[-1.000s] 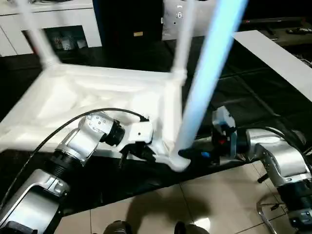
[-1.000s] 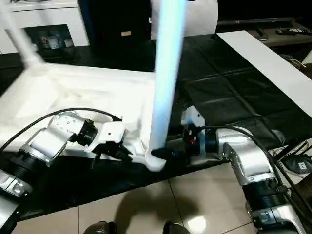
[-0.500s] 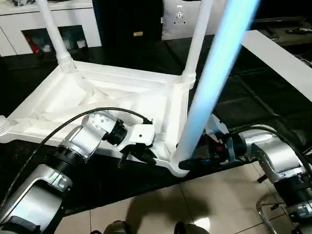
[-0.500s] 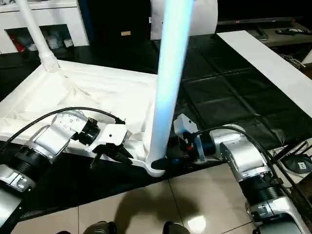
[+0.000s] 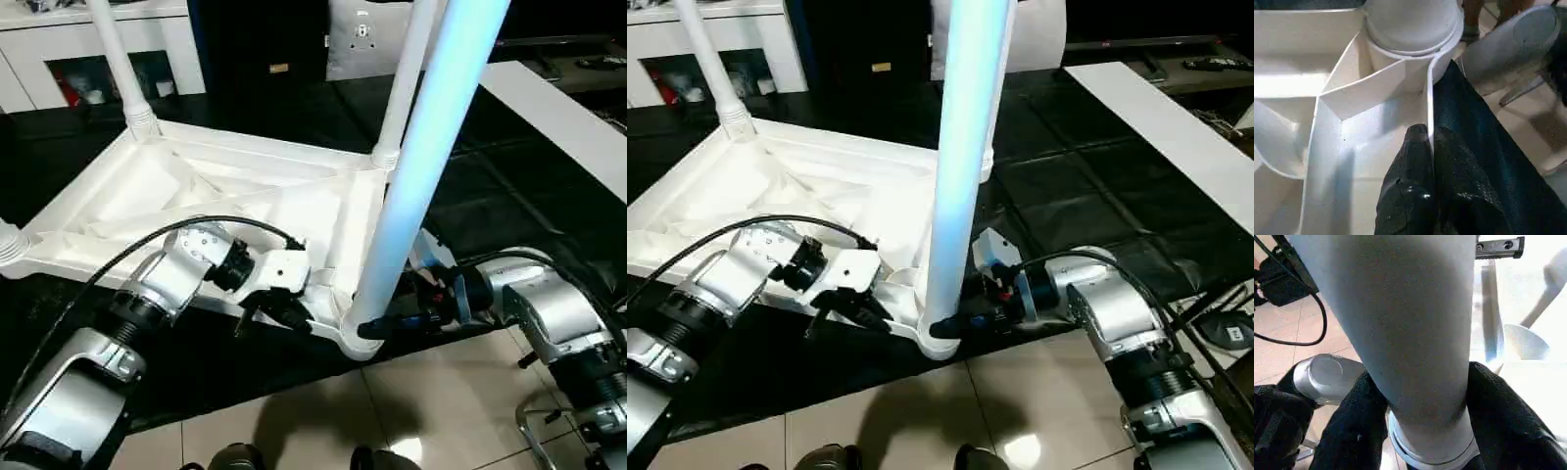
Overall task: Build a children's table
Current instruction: Rotate leg to tighten
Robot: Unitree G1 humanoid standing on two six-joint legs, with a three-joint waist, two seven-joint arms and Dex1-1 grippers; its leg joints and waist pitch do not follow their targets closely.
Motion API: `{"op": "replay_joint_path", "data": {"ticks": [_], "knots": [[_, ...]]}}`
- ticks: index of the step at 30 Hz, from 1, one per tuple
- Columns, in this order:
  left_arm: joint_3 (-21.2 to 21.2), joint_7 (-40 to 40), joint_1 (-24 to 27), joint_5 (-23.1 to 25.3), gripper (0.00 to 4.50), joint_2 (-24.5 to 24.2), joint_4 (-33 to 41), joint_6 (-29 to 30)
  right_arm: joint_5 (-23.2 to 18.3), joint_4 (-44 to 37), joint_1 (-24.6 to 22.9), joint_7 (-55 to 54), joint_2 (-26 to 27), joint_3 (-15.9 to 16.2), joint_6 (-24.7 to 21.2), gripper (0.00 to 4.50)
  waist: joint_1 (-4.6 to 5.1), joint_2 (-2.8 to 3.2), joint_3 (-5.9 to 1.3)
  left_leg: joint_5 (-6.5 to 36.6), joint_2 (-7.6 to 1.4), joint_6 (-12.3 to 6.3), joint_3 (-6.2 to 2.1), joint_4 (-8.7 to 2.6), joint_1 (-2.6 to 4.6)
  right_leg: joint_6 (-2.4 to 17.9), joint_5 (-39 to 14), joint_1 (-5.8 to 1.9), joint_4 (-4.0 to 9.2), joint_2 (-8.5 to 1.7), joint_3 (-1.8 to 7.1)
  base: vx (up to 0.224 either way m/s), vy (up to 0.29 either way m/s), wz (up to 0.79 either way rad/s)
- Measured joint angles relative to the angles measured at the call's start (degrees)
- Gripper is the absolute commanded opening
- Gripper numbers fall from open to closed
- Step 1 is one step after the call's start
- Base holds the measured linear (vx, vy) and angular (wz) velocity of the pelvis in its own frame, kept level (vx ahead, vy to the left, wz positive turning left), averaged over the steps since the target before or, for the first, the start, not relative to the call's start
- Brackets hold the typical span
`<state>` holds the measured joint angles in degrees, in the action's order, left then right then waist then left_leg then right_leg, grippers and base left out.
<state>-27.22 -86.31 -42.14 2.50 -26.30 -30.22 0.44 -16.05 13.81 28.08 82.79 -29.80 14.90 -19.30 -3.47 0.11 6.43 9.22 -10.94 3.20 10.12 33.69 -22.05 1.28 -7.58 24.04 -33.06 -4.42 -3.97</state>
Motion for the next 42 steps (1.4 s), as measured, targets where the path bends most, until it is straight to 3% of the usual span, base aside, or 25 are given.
{"op": "replay_joint_path", "data": {"ticks": [5, 7, 10, 13, 19, 25, 29, 30, 35, 39, 42], "knots": [[2.4, 2.0, 1.5, -0.7, 0.0, -0.2, 2.8, 6.9, -1.8, -2.6, -2.0, -5.3, 1.9, -2.5, -4.4, 2.02, 0.57, 0.04, 0.02, 0.0, -0.01, 0.01, 0.0, -0.02, 0.1, 0.0, 0.0, 0.0, -0.01, 0.01, 0.0, 0.0, 0.0, 0.0], [3.5, 5.1, 3.1, -0.5, 0.0, -0.5, 5.3, 10.4, -1.5, -3.5, -3.2, -10.3, 4.0, -3.8, -5.3, 2.02, 1.31, 0.05, 0.03, 0.0, -0.02, 0.01, -0.01, -0.04, 0.15, 0.0, 0.0, 0.0, -0.01, 0.01, -0.01, 0.0, 0.0, 0.0], [5.9, 11.2, 4.9, 0.1, 0.0, 0.0, 8.2, 16.8, 0.4, -3.9, -4.3, -20.0, 8.6, -6.3, -5.8, 2.02, 3.25, 0.05, 0.03, 0.0, 0.0, 0.02, -0.05, 0.01, 0.19, -0.1, 0.0, 0.1, 0.08, 0.01, -0.07, 0.0, 0.0, 0.0], [7.6, 17.0, 5.5, 0.3, 0.0, 2.7, 9.9, 22.6, 1.0, -3.9, -4.3, -27.9, 11.7, -8.9, -7.9, 2.0, 4.82, 0.04, 0.04, 0.0, 0.04, 0.02, -0.05, 0.08, 0.14, -0.1, -0.1, 0.2, 0.19, 0.01, -0.06, 0.0, 0.0, 0.0], [10.6, 28.8, 3.4, 2.0, 0.0, 10.2, 7.4, 29.6, 5.0, -2.5, -2.7, -45.0, 19.1, -12.8, -9.0, 1.99, 6.11, 0.04, 0.04, 0.0, 0.07, 0.01, -0.13, 0.04, 0.03, -0.1, -0.1, 0.34, 0.51, 0.03, -0.19, 0.0, 0.0, 0.0], [12.4, 37.3, 0.1, 2.3, 0.0, 14.5, 1.6, 30.3, 8.1, 2.0, 1.5, -61.5, 27.5, -15.8, -9.1, 1.97, 7.14, 0.26, 0.12, 0.0, -0.09, 0.0, -0.56, -0.13, -0.08, -0.1, -0.1, -0.16, 2.05, -0.11, -1.39, 0.0, 0.0, 0.0], [13.1, 40.2, -1.3, 2.9, 0.0, 15.6, -0.5, 30.1, 9.9, 5.9, 4.2, -69.1, 31.2, -16.5, -6.6, 1.97, 7.98, 0.45, 0.24, 0.1, 0.15, -0.07, -0.57, -0.14, -0.16, -0.1, -0.1, -0.15, 2.27, -0.58, -1.8, 0.0, 0.0, 0.0], [13.3, 40.5, -1.3, 2.9, 0.0, 15.6, -0.7, 29.8, 9.9, 6.9, 4.7, -69.7, 31.6, -16.6, -5.6, 2.53, 8.08, 0.45, 0.24, 0.1, 0.2, -0.12, -0.56, -0.14, -0.16, -0.1, -0.1, -0.13, 2.27, -0.65, -1.82, 0.0, 0.0, 0.0], [13.2, 40.3, -1.6, 2.8, 0.0, 15.2, -1.8, 27.4, 9.7, 8.3, 5.0, -69.9, 32.5, -17.3, -3.1, 2.95, 8.05, 0.47, 0.25, 0.1, 0.22, -0.17, -0.52, -0.22, -0.18, 0.0, 0.0, -0.08, 2.22, -0.7, -1.82, 0.0, 0.0, 0.0], [12.2, 39.4, -2.5, 2.8, 0.0, 14.5, -4.4, 23.2, 9.6, 6.0, 2.4, -66.8, 30.1, -16.2, -2.6, 3.26, 7.33, 0.45, 0.24, 0.1, 0.23, -0.21, -0.45, -0.33, -0.18, 0.3, 0.2, -0.07, 1.99, -0.7, -1.77, 0.0, 0.0, 0.0], [12.2, 39.5, -4.1, 3.3, 0.0, 13.4, -7.9, 18.7, 9.5, 0.5, -3.3, -63.4, 27.3, -14.2, -3.0, 3.52, 6.76, 0.45, 0.24, 0.2, 0.21, -0.19, -0.39, -0.52, -0.2, 0.3, 1.0, 0.08, 1.92, -0.7, -1.76, 0.0, 0.0, 0.0]]}}
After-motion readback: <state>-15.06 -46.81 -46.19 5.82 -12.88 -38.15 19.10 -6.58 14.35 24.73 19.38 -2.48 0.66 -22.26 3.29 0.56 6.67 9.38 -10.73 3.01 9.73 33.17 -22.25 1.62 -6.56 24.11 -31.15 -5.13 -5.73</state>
